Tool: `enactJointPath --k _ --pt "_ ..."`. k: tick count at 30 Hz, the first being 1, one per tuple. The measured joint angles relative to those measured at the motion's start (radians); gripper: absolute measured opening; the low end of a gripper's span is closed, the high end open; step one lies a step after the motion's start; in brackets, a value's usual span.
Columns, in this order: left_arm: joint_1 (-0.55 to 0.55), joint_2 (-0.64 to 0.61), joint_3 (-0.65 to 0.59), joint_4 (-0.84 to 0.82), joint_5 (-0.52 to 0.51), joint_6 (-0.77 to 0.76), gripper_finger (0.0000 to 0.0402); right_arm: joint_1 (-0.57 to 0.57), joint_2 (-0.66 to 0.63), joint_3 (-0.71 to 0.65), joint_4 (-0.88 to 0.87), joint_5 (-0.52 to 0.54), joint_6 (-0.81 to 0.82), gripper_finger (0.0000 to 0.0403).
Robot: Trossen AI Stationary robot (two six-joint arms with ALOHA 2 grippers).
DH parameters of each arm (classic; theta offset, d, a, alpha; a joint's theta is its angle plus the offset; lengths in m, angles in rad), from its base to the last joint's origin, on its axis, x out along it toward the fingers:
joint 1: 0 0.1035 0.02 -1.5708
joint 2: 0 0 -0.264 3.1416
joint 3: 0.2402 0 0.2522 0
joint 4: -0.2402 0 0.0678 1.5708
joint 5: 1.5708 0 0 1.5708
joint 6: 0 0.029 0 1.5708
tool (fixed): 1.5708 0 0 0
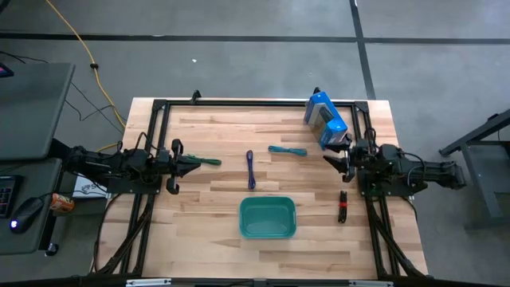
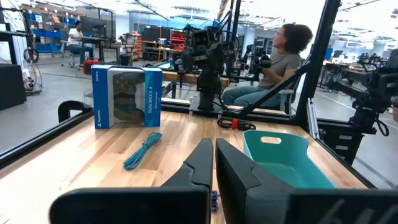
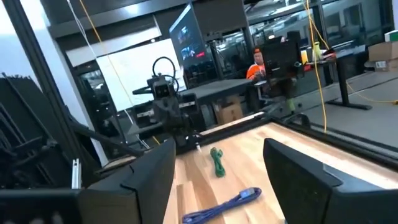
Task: Pick and place USB-C Cables
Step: Put the black blue charger cable into the green bin
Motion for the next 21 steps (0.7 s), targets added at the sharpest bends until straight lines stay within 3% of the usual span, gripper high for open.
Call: enactJointPath --k 11,16,21 --pt "0.0 0.0 0.0 0.0 0.0 0.0 0.0 0.0 0.37 0.381 -0.026 0.089 -0.085 0.0236" --pt "0.0 0.0 0.0 0.0 0.0 0.0 0.0 -0.001 0.56 0.62 -0.178 0.129 -0.148 0.0236" --pt "0.0 0.0 0.0 0.0 0.0 0.0 0.0 -0.001 0.703 0.773 -0.307 0.133 -0.168 0.0236"
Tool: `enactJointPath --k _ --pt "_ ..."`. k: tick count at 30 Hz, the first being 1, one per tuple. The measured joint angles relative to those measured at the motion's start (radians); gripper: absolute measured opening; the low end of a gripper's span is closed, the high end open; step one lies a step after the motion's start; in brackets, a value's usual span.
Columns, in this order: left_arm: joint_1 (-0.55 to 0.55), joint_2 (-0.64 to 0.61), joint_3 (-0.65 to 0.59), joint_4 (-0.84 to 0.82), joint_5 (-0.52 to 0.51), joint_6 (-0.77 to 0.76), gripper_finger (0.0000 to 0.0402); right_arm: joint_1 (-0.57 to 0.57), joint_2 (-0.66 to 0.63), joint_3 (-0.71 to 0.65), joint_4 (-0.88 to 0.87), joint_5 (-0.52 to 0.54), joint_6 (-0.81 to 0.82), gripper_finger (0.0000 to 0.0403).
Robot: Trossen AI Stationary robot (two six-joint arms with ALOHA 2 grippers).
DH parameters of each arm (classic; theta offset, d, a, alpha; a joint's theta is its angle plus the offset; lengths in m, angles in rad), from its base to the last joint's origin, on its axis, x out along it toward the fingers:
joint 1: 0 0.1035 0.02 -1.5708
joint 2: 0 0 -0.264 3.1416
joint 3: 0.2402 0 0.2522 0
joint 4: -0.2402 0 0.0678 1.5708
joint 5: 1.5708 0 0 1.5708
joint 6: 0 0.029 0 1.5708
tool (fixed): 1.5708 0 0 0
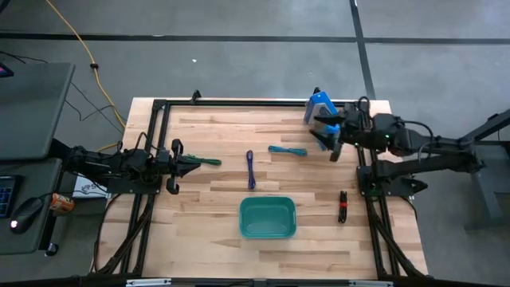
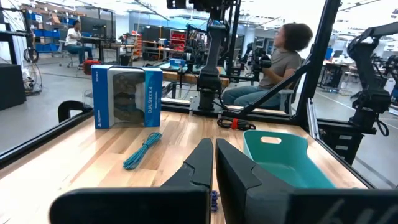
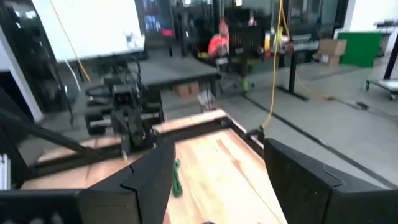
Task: Pick and place USB-C Cables
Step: Put the black blue charger cable into the green bin
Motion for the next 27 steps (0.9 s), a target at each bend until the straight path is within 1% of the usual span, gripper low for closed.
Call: enactJointPath --k 6,10,13,17,20,27 --pt "0.0 0.0 0.0 0.0 0.0 0.0 0.0 -0.003 0.201 0.117 -0.192 0.051 0.064 0.0236" --pt "0.0 0.0 0.0 0.0 0.0 0.0 0.0 -0.035 0.355 0.178 -0.304 0.021 0.079 0.0236" --pt "0.0 0.0 0.0 0.0 0.0 0.0 0.0 -0.071 0.464 0.194 -0.361 -0.018 0.079 0.0236" --pt "0.0 0.0 0.0 0.0 0.0 0.0 0.0 -0.119 0.59 0.198 -0.361 -0.102 0.079 0.0236" --pt "0.0 0.0 0.0 0.0 0.0 0.0 0.0 -0.143 0.682 0.198 -0.361 -0.142 0.067 0.0236" --pt "0.0 0.0 0.0 0.0 0.0 0.0 0.0 -0.17 0.848 0.198 -0.36 -0.145 0.053 0.0236"
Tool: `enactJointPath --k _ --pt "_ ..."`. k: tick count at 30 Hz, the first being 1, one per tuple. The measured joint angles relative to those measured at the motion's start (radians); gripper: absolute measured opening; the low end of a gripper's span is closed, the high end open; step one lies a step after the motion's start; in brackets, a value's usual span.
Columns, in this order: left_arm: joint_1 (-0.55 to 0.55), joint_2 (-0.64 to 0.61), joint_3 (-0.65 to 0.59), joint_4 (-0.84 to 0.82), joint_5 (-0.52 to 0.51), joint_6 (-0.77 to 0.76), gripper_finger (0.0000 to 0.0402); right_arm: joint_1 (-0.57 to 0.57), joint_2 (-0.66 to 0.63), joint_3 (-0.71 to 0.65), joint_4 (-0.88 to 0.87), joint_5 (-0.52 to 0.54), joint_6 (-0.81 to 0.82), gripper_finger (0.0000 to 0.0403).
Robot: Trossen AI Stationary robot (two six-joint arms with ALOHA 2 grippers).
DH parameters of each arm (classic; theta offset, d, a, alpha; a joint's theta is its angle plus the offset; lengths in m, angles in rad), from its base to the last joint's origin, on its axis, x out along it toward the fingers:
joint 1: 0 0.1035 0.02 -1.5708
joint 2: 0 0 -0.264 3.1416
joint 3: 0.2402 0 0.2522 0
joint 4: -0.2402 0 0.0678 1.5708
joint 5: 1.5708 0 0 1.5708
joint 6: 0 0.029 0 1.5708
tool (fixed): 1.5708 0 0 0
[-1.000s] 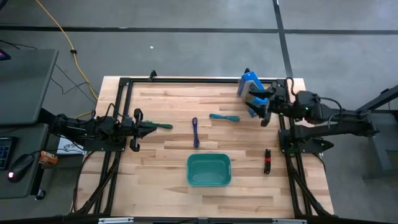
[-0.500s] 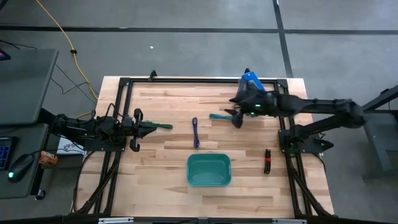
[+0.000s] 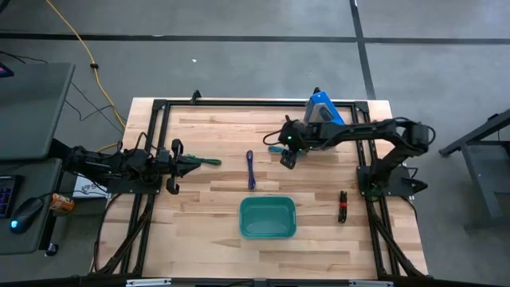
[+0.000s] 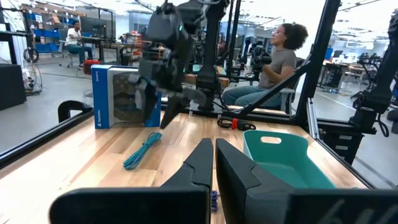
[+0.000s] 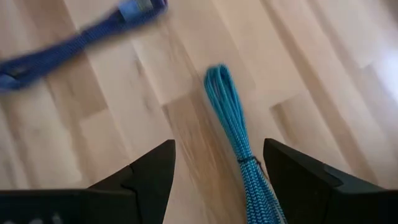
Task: Pick and place USB-C Cables
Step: Put the black blue charger cable into the green bin
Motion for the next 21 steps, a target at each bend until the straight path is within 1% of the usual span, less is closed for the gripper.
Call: enactJointPath --k 9,14,21 --pt "0.0 0.0 0.0 0.0 0.0 0.0 0.0 -0.029 0.139 0.0 0.012 0.005 0.001 0.0236" --pt "0.0 0.0 0.0 0.0 0.0 0.0 0.0 -0.035 0.177 0.0 0.017 0.054 0.0 0.0236" --pt "0.0 0.0 0.0 0.0 0.0 0.0 0.0 -0.035 0.201 0.0 0.017 0.058 0.005 0.0236"
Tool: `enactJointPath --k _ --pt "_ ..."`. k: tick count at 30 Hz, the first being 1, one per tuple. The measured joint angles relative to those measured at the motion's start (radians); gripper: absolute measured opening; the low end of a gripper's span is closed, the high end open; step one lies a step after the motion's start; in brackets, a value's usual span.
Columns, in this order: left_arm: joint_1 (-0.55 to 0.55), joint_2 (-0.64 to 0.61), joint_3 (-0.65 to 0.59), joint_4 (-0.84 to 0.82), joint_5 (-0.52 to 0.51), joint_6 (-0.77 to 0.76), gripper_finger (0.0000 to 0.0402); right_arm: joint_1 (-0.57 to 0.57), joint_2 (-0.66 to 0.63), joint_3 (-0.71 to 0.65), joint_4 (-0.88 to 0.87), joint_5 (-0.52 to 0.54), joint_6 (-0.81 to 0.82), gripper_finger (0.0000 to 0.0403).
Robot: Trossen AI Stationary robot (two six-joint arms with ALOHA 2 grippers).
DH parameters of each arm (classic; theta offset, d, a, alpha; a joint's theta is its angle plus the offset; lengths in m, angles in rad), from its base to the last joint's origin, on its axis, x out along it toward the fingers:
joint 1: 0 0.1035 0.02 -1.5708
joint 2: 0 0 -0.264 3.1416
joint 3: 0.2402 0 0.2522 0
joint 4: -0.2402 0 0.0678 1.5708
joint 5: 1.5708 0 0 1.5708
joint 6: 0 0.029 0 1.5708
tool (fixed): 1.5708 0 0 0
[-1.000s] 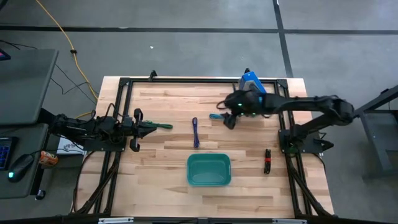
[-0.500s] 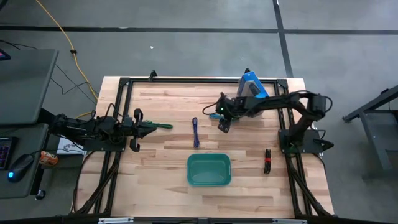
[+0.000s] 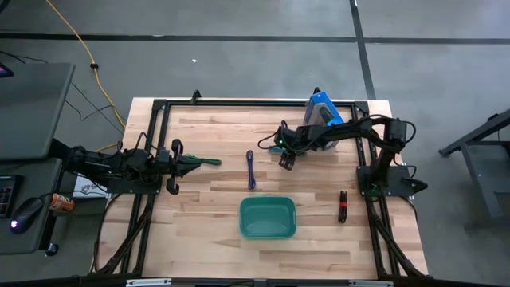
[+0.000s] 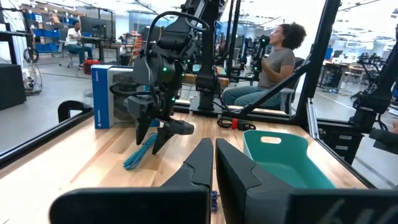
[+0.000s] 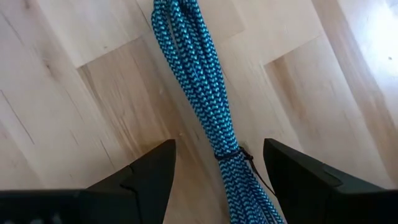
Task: Pick and place USB-C Cables
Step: Put the black blue charger cable into the green bin
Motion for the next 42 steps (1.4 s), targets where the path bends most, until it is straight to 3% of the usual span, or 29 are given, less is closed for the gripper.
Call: enactJointPath --k 9,14,30,42 --pt "0.0 0.0 0.0 0.0 0.0 0.0 0.0 0.0 0.007 0.002 -0.011 -0.003 0.006 0.0234" --pt "0.0 0.0 0.0 0.0 0.0 0.0 0.0 0.0 0.008 0.002 -0.015 -0.004 0.007 0.0211" --pt "0.0 0.0 0.0 0.0 0.0 0.0 0.0 0.003 0.009 0.001 -0.052 -0.003 -0.061 0.0017" --pt "0.0 0.0 0.0 0.0 0.0 0.0 0.0 0.031 -0.005 -0.077 0.029 0.019 -0.113 0.0007"
